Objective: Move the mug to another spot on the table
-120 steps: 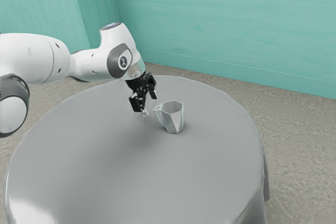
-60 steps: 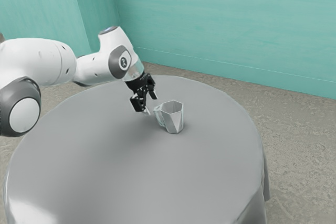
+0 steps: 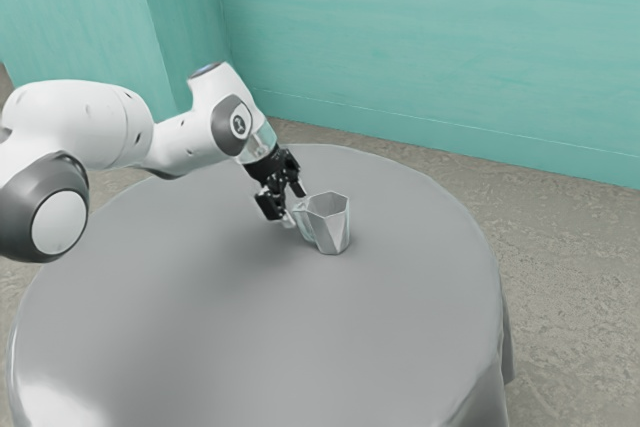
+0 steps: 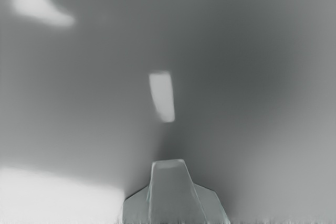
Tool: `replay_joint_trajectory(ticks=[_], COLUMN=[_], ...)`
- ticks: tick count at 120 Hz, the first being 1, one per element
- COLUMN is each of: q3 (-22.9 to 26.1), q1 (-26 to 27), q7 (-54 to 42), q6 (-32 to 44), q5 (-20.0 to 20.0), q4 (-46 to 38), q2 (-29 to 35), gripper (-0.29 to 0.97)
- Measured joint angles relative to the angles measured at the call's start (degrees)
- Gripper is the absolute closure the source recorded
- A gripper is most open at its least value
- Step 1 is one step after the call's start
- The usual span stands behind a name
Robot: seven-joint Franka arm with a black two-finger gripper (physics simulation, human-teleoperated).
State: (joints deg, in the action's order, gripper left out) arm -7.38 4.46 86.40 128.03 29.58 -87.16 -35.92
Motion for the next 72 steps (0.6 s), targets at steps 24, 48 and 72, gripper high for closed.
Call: replay_joint_trajectory(ticks=[24, 48, 72], q3=[0.08, 0.57, 1.00], q1=[0.11, 0.13, 0.11], q7=[-0.32, -0.56, -0.74], q6=[0.05, 0.23, 0.66], q5=[2.27, 2.95, 3.09], q4=[0.02, 1.00, 1.26], q2=[-0.62, -2.21, -2.69], gripper=[0.03, 0.03, 0.03])
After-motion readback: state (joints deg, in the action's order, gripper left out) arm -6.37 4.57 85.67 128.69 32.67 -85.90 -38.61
